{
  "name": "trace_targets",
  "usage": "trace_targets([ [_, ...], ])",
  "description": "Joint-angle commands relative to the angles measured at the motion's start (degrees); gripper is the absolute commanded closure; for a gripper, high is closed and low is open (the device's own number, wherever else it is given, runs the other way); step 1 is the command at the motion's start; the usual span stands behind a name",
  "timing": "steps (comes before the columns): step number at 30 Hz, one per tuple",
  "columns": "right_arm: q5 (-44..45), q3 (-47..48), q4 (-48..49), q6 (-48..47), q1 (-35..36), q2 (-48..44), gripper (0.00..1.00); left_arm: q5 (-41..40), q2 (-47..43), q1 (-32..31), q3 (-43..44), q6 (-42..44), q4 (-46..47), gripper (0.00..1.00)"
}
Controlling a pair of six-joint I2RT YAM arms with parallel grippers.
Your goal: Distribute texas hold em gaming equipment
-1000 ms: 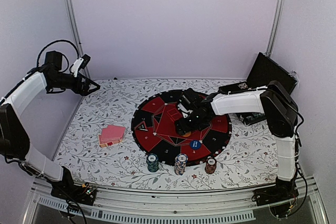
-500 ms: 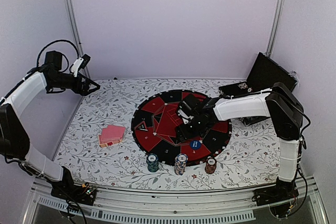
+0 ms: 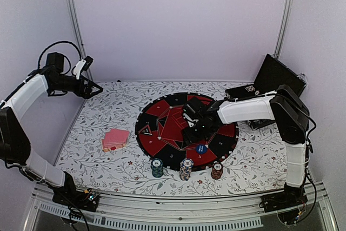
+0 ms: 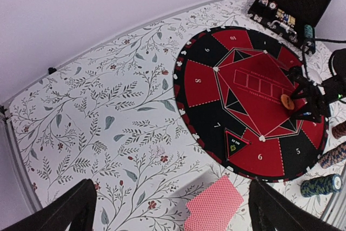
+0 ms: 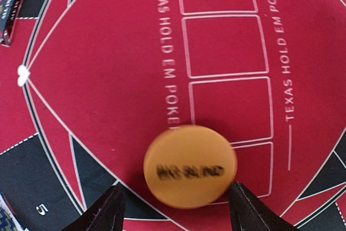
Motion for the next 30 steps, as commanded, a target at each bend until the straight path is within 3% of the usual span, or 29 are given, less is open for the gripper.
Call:
trace_targets([
  [1,2.22,0.12,-1.63,1.22,-1.08,0.75,0.32,0.52,0.37,-0.59,1.51,0.33,0.02,0.0],
  [9,1.99,1.47,-2.19,0.27,-1.12,1.09,0.33,-0.17,0.16,-0.59,1.13,0.65,0.07,0.0],
  [15,-1.16,1.47,-0.59,0.26,-0.73,1.99,0.41,-0.59,-0.02,-0.6,1.25,1.01,0.09,0.0],
  [27,-0.94,2.34,-1.4,0.93,0.64,4.23,0.35,-0.63,-0.45,-0.58,1.27,1.27,0.07,0.0],
  [30,-0.18,3.53,-1.64,0.78,0.5,4.85,0.43,-0.86,-0.63,-0.62,1.26,1.41,0.03,0.0],
])
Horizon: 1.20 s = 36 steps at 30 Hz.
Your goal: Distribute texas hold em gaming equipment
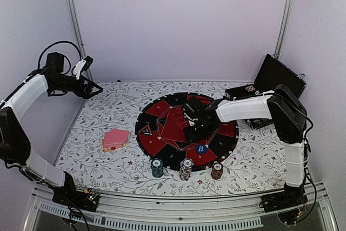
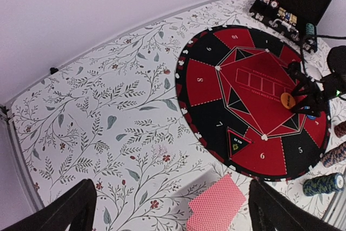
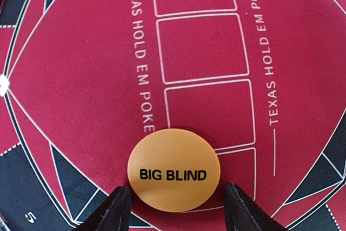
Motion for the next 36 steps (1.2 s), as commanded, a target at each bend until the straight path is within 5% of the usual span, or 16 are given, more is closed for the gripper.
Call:
trace_targets([
  [1,-1.14,1.99,0.35,0.28,0.46,3.45,0.47,-0.49,-0.61,-0.54,1.3,0.94,0.03,0.0],
  [5,-0.67,3.3,-0.16,-0.2,-0.35,4.36,0.6,-0.65,-0.61,-0.5,1.26,1.06,0.05,0.0],
  [14,0.81,10.61,-0.76,-2.49,-4.11,7.1,0.64,-0.64,-0.44,-0.52,1.47,0.91,0.05,0.0],
  [18,0.87,16.31,-1.45,-2.96,-5.68,10.36,0.59,-0.89,-0.27,-0.57,1.92,0.91,-0.27,0.0],
  [20,0.95,18.13,-2.13,-3.37,-5.71,11.71,0.49,-1.07,-0.26,-0.6,2.36,1.05,-0.64,0.0],
  [29,0.83,15.06,-0.52,-1.87,-5.57,11.1,0.41,-0.87,0.1,-0.57,3.27,1.13,-1.03,0.0],
  [36,-0.15,13.3,1.51,-2.07,-3.39,9.43,0.24,-0.74,-0.17,-0.53,2.93,1.35,-1.13,0.0],
])
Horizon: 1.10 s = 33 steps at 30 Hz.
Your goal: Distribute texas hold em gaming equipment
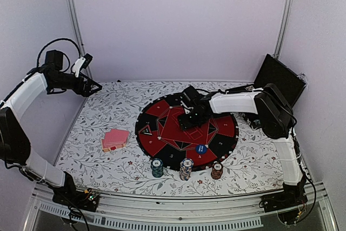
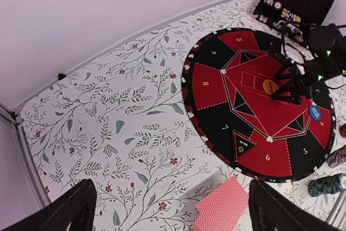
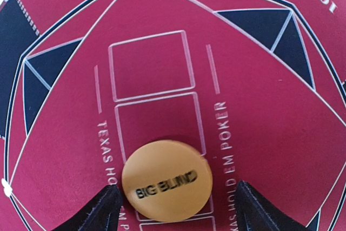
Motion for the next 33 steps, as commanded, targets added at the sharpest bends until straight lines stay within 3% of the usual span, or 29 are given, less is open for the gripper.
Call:
trace_targets([
  [1,-0.69,-1.63,-0.05,0.53,1.57,-1.08,0.24,0.31,-0.17,-0.49,1.2,0.54,-0.92,0.0],
  [7,0.45,-0.07,-1.06,1.43,1.35,0.81,0.27,0.42,-0.17,-0.52,1.8,0.35,-0.9,0.0],
  [21,1.54,2.61,-1.22,0.04,-1.58,2.83,0.56,-0.5,0.16,-0.55,1.72,0.21,-0.63,0.0],
  [33,3.06,12.59,-1.35,-1.97,-7.68,9.75,0.58,-1.33,0.42,-0.55,1.97,0.43,-0.93,0.0],
])
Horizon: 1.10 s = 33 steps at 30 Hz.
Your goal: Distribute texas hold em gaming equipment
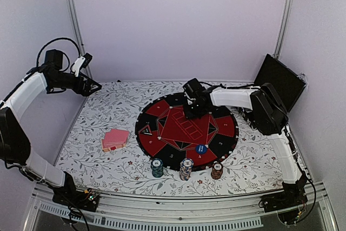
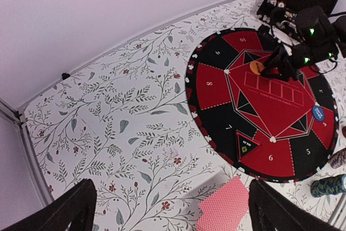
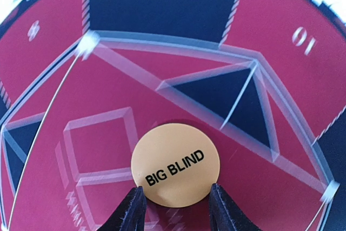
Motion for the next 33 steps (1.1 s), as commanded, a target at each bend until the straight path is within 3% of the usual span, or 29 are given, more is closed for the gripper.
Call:
trace_targets([
  [1,1.78,4.32,-0.93,-1.13,-3.59,4.77,0.58,-0.55,0.46,-0.55,1.69,0.45,-0.95,0.0],
  [8,2.63,8.39,-1.21,-1.46,-6.16,7.41,0.57,-0.55,0.97,-0.62,2.19,0.62,-1.42,0.0],
  [14,-0.37,8.39,-2.38,-3.51,-6.05,5.43,0.38,-0.28,0.97,-0.56,2.01,0.8,-1.89,0.0],
  [18,-1.17,1.33,-2.31,-4.35,-5.02,-2.29,0.28,-0.14,0.88,-0.57,2.17,1.11,-2.47,0.0],
  [22,-3.8,-8.66,-1.73,-5.06,-2.04,-11.29,0.28,0.63,1.01,-0.58,2.28,1.07,-2.74,0.0],
  [25,-6.66,-16.24,-1.83,-5.09,1.04,-17.34,0.35,1.17,0.92,-0.57,1.88,1.3,-2.87,0.0],
  [33,-10.42,-28.25,-4.02,-3.04,7.22,-25.54,0.39,1.65,0.75,-1.36,-1.25,4.88,-4.61,0.0],
])
